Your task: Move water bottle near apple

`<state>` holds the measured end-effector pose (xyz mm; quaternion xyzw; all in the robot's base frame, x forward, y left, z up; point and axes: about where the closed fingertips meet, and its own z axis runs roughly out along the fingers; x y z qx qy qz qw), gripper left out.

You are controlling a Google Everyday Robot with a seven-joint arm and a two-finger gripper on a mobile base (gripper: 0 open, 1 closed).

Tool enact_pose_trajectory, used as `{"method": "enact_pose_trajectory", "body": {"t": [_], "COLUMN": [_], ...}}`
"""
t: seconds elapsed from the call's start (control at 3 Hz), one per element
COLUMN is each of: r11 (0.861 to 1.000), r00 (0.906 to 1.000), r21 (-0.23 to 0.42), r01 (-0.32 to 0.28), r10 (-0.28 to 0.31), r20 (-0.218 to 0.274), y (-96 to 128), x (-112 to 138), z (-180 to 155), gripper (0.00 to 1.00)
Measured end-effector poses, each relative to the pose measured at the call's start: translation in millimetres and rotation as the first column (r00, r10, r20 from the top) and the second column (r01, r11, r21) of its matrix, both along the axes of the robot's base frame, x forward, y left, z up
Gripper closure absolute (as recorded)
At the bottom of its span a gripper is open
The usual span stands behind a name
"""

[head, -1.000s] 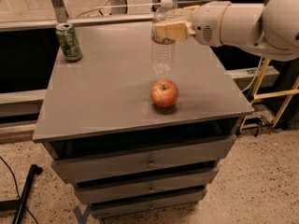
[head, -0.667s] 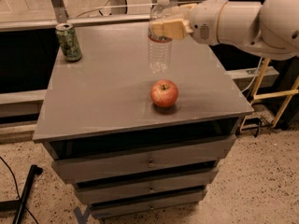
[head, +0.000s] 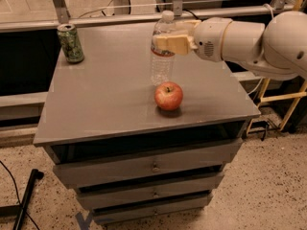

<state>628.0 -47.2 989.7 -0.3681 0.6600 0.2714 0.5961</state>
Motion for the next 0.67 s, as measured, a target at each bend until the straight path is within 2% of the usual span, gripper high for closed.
{"method": "enact_pose_trajectory", "body": {"t": [0.33,0.67], "r11": [1.0,1.0], "r00": [1.0,0.9999], "r21": [0.008,0.005], "r01": [-0.004,-0.011], "r10": [0.004,0.011], "r20": [0.005,0.006], "y": [-1.4,1.9], "x": [-4.7,-5.8], "z": [-8.3,-11.4], "gripper": [0.86,0.55]}}
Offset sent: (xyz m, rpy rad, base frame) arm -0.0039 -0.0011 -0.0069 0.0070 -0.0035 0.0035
